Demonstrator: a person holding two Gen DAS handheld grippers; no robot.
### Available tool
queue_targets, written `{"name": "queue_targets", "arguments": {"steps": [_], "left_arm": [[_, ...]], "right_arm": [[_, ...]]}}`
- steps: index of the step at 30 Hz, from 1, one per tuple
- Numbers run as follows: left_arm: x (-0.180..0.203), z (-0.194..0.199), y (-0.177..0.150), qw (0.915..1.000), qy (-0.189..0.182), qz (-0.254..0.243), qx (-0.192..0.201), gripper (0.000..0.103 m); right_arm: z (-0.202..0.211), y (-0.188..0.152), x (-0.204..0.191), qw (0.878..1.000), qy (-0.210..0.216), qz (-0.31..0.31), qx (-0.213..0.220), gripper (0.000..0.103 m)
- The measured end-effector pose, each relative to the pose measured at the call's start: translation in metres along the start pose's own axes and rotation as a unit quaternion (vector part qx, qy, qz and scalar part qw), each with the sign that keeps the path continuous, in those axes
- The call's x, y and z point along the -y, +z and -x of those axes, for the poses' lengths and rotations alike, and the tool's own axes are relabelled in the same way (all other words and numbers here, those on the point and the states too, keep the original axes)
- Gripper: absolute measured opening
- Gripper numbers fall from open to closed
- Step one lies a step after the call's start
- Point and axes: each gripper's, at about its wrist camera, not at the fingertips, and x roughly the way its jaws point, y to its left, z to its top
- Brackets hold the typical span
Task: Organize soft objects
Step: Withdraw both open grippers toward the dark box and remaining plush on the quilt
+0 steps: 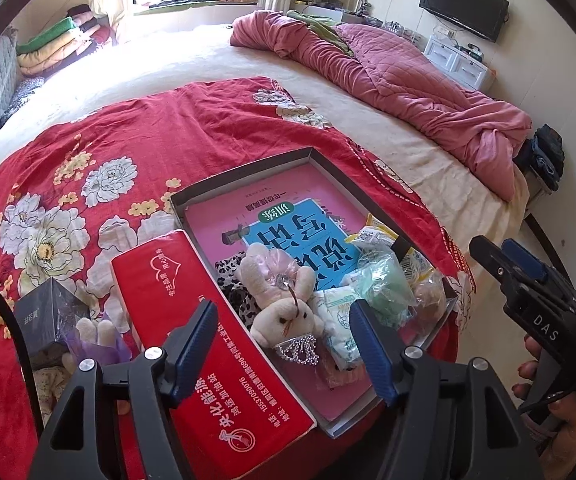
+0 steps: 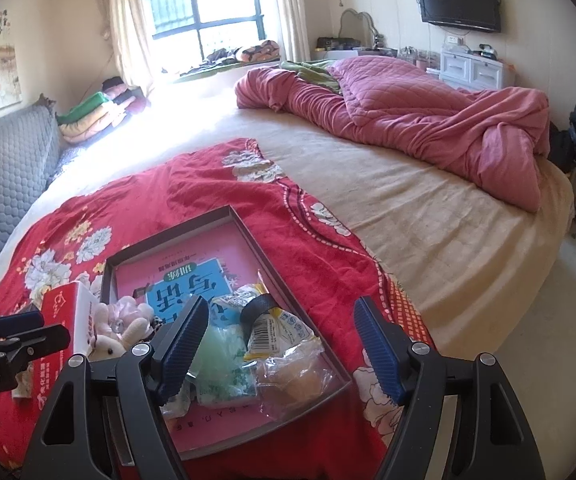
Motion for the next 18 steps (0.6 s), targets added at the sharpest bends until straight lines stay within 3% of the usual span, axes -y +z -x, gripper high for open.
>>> {"name": "queue_targets", "arguments": {"steps": [12,18], "left_arm": [[-0.013,0.04,-0.02,0.9995,0.017,0.002,0.027,0.068],[-0.029,0.06,-0.03,0.9985,0.024,0.018,0.046,0.074]], "right_arm": [[0.023,0.008,-0.038,0.999,0.018,0.042,0.019,0.076],[0.038,0.01,-0.068,0.996,0.037,0.075,0.031,0.076]]}}
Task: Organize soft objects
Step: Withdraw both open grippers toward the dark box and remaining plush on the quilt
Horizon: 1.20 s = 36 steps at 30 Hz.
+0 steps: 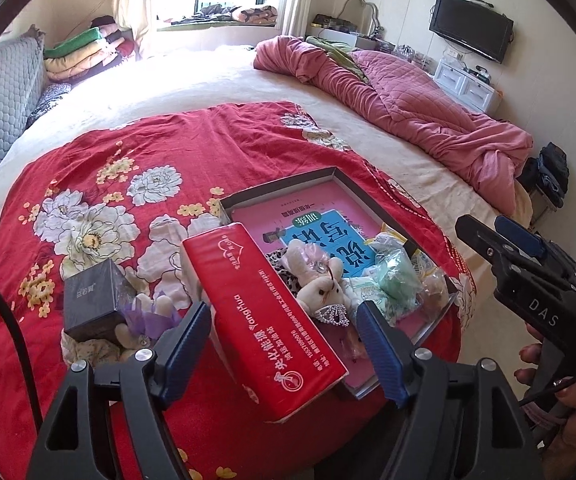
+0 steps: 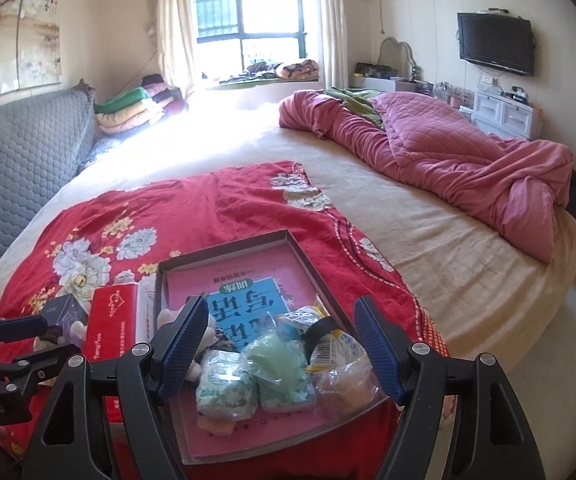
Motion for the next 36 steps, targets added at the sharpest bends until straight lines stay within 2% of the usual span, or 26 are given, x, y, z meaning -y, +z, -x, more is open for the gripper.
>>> {"name": "queue_targets", "arguments": {"steps": [18,36], "left_arm": [[-0.068,0.05,-0.029,0.9975,0.028,0.06,0.024,0.08],[-0.147,0.11,-0.063,0.9871,0.084,0.126,0.052,0.08]], "right_arm": [[0.029,0.003,-0.099,0.993,0.05,0.109,0.015,0.077],[0.056,0.004,-0.149,0.984,0.085,0.157,0.028,0.077]]}}
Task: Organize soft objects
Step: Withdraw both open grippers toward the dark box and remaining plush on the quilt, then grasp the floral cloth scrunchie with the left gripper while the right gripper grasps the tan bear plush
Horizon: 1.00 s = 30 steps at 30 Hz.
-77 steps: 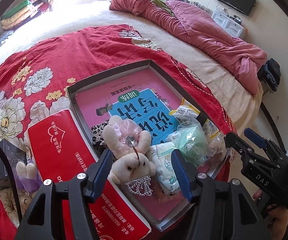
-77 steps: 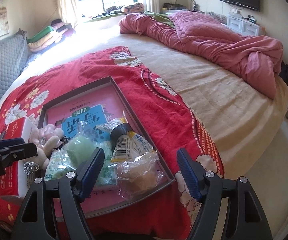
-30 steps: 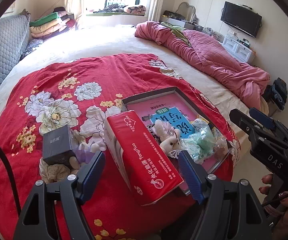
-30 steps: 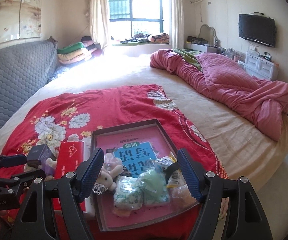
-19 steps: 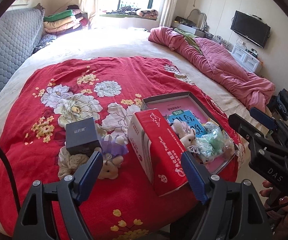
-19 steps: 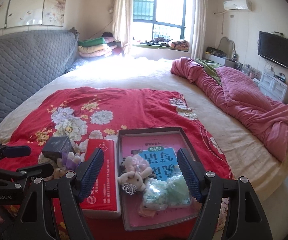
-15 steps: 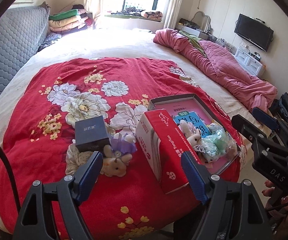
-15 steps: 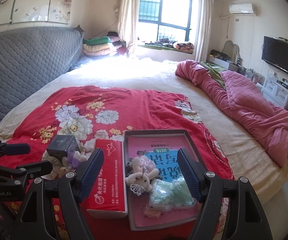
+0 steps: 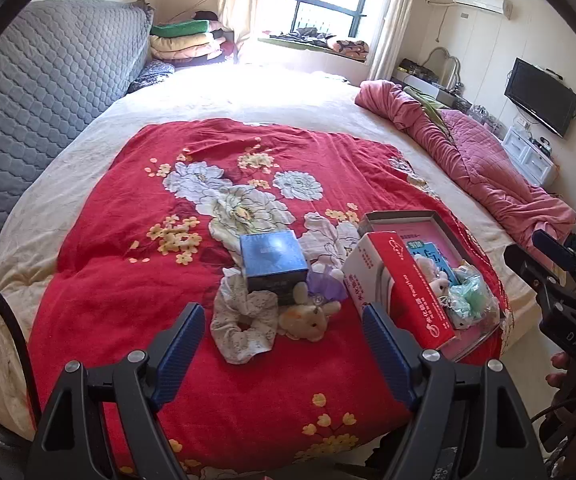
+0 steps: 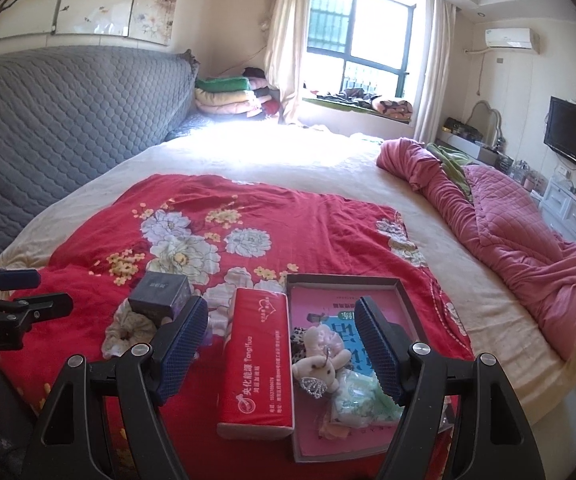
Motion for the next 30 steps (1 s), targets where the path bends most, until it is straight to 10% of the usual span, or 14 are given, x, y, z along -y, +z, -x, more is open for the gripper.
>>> {"name": "queue_targets", "arguments": {"steps": [30], "left_arm": [[-0.051,-0.026,-0.036,0.998,0.029,0.038,-0.042,0.08]], "right_arm": [[-0.043,-0.031,-0.106,0.992,0.095,0.067,-0.053,0.077]]}}
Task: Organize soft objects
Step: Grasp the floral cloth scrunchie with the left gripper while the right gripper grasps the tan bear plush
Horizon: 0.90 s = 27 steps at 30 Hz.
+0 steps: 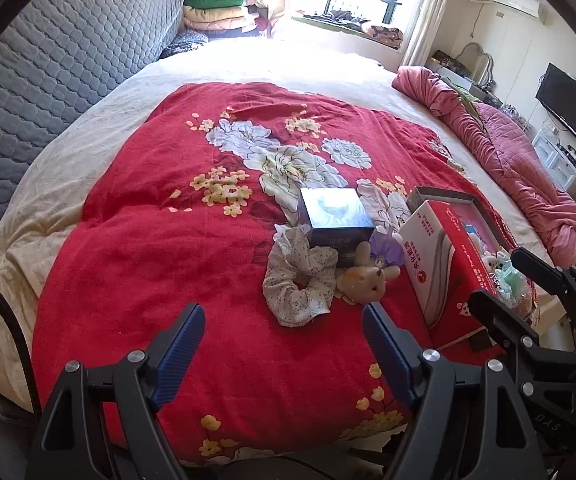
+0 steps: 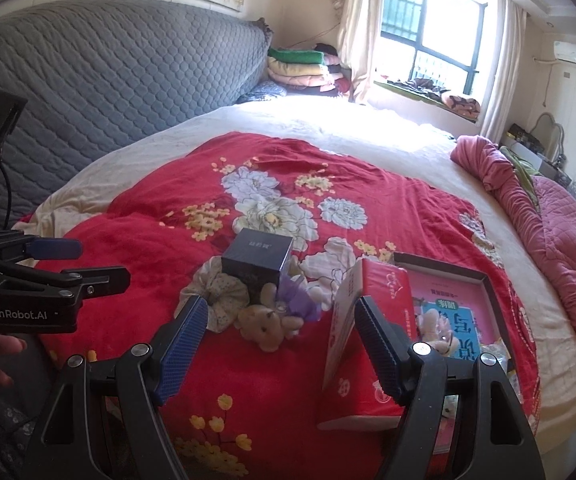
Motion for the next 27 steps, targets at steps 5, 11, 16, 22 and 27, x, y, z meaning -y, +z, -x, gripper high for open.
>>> {"name": "queue_targets", "arguments": {"steps": [5,11,16,22,27], "left_arm": [[-0.007,-0.019,-0.005,0.9998,-0.002,0.009,-0.018,0.08],[-0.012,-0.044,-0.009,0.9989,-0.01,0.019,-0.042,0.08],[-0.016,-0.06,-0.009,0.9978,-0.012,0.028,-0.06,0.08],[-0.02,-0.081,0.001,0.9969,-0.016,0.034,-0.069,0.08],[-0.024,-0.108,0.007,0.9954,-0.013,0.041,-0.086,0.08]], "right_arm": [[-0.022,-0.01,-0.002,1.0,0.009,-0.008,-0.023,0.077],[-0.045,-0.02,-0.002,0.999,0.011,-0.011,-0.049,0.077],[-0.061,-0.024,-0.005,0.998,0.009,-0.009,-0.061,0.077],[-0.082,-0.03,-0.014,0.998,0.003,0.01,-0.07,0.077],[-0.097,-0.035,-0.019,0.997,-0.009,0.032,-0.07,0.077]]}}
